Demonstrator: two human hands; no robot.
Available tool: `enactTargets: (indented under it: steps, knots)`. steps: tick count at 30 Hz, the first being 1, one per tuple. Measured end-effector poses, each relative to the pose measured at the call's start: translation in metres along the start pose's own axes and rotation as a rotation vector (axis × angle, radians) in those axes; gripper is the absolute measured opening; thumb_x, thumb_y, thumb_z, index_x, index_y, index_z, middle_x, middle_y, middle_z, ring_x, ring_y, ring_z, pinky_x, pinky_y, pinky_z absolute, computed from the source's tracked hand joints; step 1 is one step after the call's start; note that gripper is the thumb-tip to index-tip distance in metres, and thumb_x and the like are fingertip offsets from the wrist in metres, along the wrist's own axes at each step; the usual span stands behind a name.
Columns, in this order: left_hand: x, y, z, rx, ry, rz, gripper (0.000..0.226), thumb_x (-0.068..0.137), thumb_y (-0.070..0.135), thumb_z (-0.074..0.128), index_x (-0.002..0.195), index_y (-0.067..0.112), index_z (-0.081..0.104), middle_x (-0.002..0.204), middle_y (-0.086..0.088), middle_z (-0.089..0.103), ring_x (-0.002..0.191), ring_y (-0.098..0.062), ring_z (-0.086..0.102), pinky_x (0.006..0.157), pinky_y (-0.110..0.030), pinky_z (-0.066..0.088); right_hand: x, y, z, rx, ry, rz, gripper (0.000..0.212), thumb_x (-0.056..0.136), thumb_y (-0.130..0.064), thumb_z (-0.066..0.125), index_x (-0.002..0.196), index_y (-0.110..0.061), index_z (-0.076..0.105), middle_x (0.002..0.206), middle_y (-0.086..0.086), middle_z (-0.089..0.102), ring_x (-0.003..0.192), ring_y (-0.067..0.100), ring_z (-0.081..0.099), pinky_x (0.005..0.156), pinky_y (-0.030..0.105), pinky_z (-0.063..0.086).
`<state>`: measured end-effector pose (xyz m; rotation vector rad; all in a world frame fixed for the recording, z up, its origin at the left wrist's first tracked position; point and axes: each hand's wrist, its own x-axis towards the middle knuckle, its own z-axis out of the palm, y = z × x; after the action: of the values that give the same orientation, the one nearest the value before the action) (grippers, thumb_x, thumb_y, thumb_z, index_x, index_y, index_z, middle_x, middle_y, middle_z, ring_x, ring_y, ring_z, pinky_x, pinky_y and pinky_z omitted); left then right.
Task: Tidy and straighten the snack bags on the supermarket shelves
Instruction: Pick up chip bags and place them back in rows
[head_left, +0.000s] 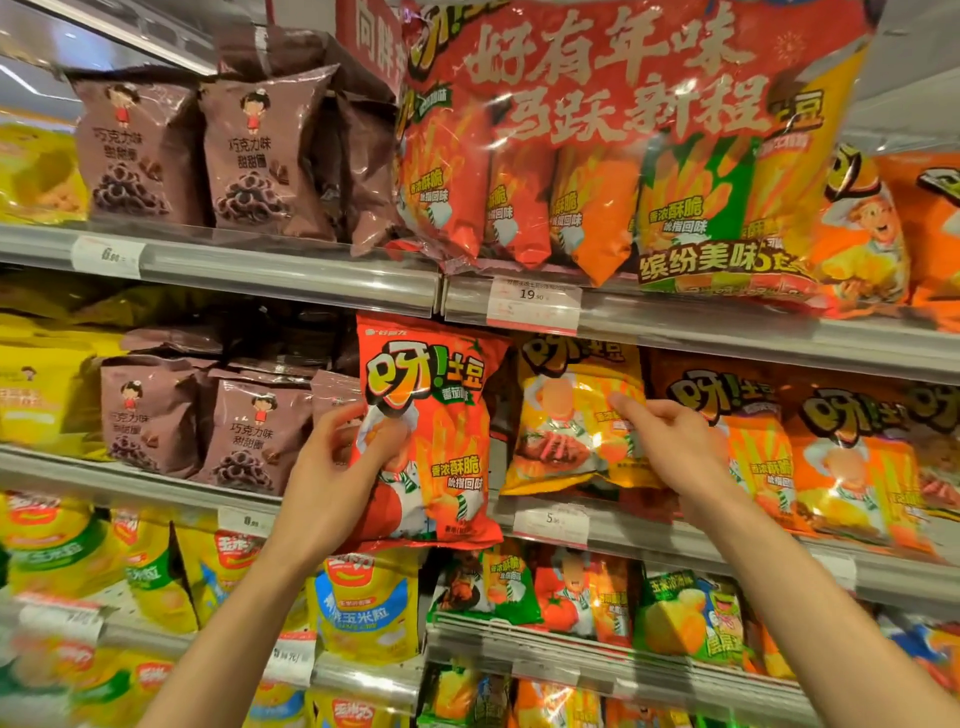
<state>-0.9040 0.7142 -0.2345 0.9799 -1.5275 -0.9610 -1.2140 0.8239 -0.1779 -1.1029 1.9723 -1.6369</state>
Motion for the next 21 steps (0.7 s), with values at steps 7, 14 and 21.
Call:
enactTargets:
  steps: [7,14,21]
  knots:
    - [0.012,0.014,0.041,0.135,-0.081,0.057,0.08,0.071,0.08,0.06,0.135,0.031,0.057,0.126,0.01,0.068,0.115,-0.01,0.066,0.104,-0.044,0.051,-0.022,0.029,-0.064,-0.038,0.093,0.044,0.077,0.072,-0.074,0.074,0.124,-0.018,0.067,0.115,0.002,0.07,0.102,0.024,0.068,0.091,0.054,0.058]
    - [0.051,0.03,0.085,0.327,-0.124,0.092,0.068,0.095,0.064,0.05,0.147,0.021,0.043,0.139,-0.005,0.062,0.127,-0.029,0.058,0.107,-0.047,0.046,-0.037,0.041,-0.087,-0.045,0.12,0.05,0.099,0.052,-0.09,0.071,0.123,-0.021,0.067,0.114,-0.006,0.069,0.102,0.02,0.066,0.095,0.057,0.057]
    - [0.076,0.022,0.1,0.51,-0.228,0.102,0.053,0.107,0.044,0.04,0.142,0.005,0.042,0.125,-0.019,0.065,0.118,-0.041,0.059,0.093,-0.045,0.046,-0.04,0.048,-0.088,-0.01,0.099,0.047,0.099,0.057,-0.087,0.073,0.128,-0.019,0.064,0.115,-0.009,0.068,0.101,0.016,0.064,0.099,0.056,0.054]
